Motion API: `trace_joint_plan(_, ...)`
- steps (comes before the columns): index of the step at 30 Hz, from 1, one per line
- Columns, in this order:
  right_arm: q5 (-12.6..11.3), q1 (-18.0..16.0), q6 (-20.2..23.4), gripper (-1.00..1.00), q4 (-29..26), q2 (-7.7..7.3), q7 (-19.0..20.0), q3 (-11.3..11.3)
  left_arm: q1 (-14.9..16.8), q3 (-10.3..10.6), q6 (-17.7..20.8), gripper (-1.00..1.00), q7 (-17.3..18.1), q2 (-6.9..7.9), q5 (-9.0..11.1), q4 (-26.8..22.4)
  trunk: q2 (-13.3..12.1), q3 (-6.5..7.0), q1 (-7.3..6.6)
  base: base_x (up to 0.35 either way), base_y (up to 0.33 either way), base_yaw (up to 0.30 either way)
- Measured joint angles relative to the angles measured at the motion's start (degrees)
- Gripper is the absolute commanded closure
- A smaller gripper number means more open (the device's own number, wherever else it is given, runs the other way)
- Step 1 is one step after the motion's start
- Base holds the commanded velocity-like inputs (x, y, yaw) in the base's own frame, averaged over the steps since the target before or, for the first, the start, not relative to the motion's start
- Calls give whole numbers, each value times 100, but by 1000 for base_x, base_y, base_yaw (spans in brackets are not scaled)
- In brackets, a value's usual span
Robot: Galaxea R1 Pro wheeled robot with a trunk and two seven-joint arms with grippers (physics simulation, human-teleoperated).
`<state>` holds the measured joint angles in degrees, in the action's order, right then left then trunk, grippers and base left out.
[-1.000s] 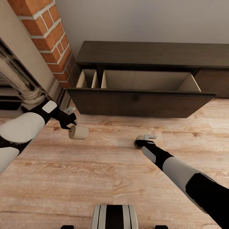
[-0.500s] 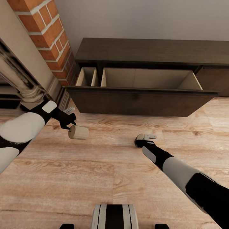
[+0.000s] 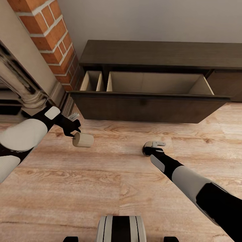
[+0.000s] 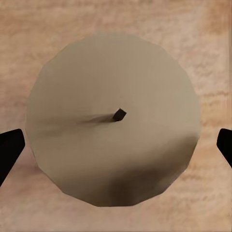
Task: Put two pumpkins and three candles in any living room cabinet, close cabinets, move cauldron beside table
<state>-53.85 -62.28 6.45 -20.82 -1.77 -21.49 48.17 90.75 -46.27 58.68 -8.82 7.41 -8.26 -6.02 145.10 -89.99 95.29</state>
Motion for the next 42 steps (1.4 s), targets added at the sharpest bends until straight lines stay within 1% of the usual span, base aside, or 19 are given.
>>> trace_joint_plan(11, -1, 0, -70, -100, 1, -4, -3, 0, 0, 10, 1, 100, 7, 8, -1, 0, 0, 0, 0, 0, 0, 0)
trace_joint_plan(13, 31, -3, -74, -100, -8, -2, 10, 0, -1, 8, -1, 100, 6, 7, 1, 0, 3, -43, 4, 0, 0, 0)
trace_joint_plan(16, 10, 0, -72, -100, 7, -8, -4, -1, -1, 21, -4, 100, 6, 8, -7, 0, 6, -110, 13, 0, 0, 0)
trace_joint_plan(22, -2, 0, -73, -100, 9, -9, 0, -2, 0, 23, -8, 100, 7, 6, -4, 11, 7, -111, 13, 0, 0, 0)
trace_joint_plan(23, -1, 0, -73, 100, 9, -9, -1, -1, 0, 20, -7, 100, 8, 7, 0, 14, 7, -111, 13, 0, 0, 0)
trace_joint_plan(42, 18, -2, -70, 100, 63, -24, 3, 6, 0, 20, -9, 100, 8, 8, -8, 35, 7, -110, 12, 0, 0, 0)
